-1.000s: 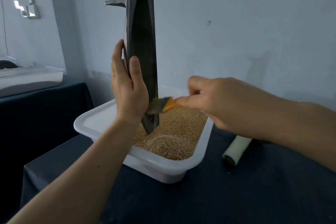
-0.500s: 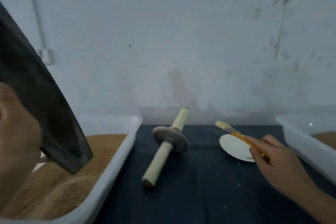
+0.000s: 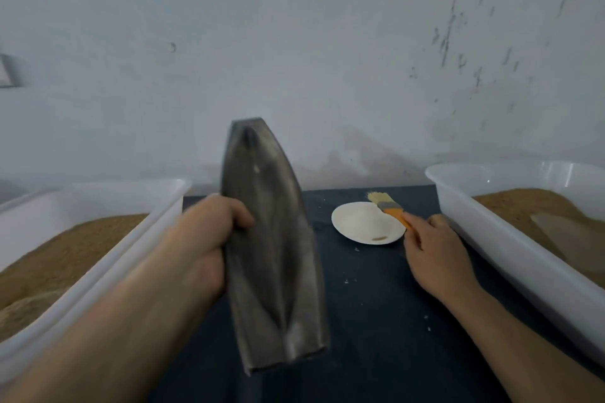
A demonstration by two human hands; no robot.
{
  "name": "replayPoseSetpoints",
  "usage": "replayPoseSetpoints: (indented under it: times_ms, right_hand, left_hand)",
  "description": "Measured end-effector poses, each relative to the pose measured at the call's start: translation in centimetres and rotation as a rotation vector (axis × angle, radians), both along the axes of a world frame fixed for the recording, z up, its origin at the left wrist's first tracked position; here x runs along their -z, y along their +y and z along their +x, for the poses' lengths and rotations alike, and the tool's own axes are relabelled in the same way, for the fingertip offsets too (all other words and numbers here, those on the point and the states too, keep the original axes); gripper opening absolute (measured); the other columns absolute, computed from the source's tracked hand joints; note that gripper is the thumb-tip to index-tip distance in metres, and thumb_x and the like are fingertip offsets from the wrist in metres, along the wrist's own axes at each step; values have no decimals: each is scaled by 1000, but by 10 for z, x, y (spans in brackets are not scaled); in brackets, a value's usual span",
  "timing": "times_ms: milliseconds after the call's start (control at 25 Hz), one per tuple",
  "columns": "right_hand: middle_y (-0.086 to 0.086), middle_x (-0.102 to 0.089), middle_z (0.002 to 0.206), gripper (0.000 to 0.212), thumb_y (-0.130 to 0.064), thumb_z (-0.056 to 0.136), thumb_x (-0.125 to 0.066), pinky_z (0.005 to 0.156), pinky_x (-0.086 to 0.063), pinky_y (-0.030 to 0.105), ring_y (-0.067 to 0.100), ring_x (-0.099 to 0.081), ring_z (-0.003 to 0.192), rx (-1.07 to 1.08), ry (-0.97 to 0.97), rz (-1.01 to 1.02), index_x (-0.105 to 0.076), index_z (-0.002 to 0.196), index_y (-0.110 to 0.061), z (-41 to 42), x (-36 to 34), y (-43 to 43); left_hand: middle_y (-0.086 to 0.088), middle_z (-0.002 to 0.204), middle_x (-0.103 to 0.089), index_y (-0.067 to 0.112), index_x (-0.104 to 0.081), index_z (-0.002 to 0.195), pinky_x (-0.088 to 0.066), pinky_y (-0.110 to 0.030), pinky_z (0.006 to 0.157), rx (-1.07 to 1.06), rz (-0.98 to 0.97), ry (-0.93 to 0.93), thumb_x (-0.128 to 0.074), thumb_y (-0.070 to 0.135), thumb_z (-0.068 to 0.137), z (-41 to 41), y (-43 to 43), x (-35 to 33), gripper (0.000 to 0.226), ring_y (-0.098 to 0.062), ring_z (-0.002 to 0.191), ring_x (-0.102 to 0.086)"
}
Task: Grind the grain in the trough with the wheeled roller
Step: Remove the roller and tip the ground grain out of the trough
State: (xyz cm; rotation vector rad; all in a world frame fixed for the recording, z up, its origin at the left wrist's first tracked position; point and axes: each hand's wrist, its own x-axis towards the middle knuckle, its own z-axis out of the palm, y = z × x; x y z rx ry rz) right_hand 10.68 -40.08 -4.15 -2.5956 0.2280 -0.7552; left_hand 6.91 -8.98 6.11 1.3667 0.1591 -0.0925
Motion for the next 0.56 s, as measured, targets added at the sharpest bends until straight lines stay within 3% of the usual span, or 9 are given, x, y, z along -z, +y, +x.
replayPoseSetpoints:
  times_ms: [40, 160, 280, 400, 560]
  right_hand:
    - [-3, -45, 98, 44, -27, 102, -47, 76, -54, 38, 12, -50, 82, 2, 15, 10, -47, 146, -35, 1, 1, 1]
    - [-4, -44, 96, 43, -28, 103, -44, 74, -52, 39, 13, -49, 80, -19, 29, 9, -46, 145, -34, 3, 3, 7]
    - [-4, -44, 96, 40, -29, 103, -43, 74, -52, 39, 13, -49, 80, -34, 32, -9, -47, 143, -35, 6, 5, 8]
    - [-3, -44, 97, 39, -30, 104, -43, 75, -51, 38, 13, -49, 81, -26, 33, -12, -46, 142, -36, 9, 6, 7]
    - [-3, -46, 100, 39, -30, 103, -41, 81, -51, 42, 16, -51, 86, -38, 45, 1, -45, 141, -39, 7, 6, 11]
  left_hand:
    - [-30, 75, -69, -12, -67, 90, -54, -44, 40, 76, -43, 69, -41, -5, 66, -12, -19, 1, 37, -36, 48, -65]
    - [-26, 79, -69, -3, -61, 108, -53, -40, 42, 20, -36, 126, -38, -11, 72, -6, -46, 15, 44, -36, 48, -65]
    - [-20, 64, -70, 4, -61, 94, -57, -44, 49, -74, 19, 143, -40, -16, 74, 5, -53, 29, 35, -35, 51, -68]
    - [-24, 86, -72, 0, -67, 103, -58, -48, 69, -57, 39, 213, -44, -12, 72, 15, -57, 42, 40, -42, 77, -69]
    - [-25, 93, -72, 4, -70, 107, -57, -44, 67, -23, 78, 218, -49, -11, 77, 31, -53, 58, 40, -40, 82, -68]
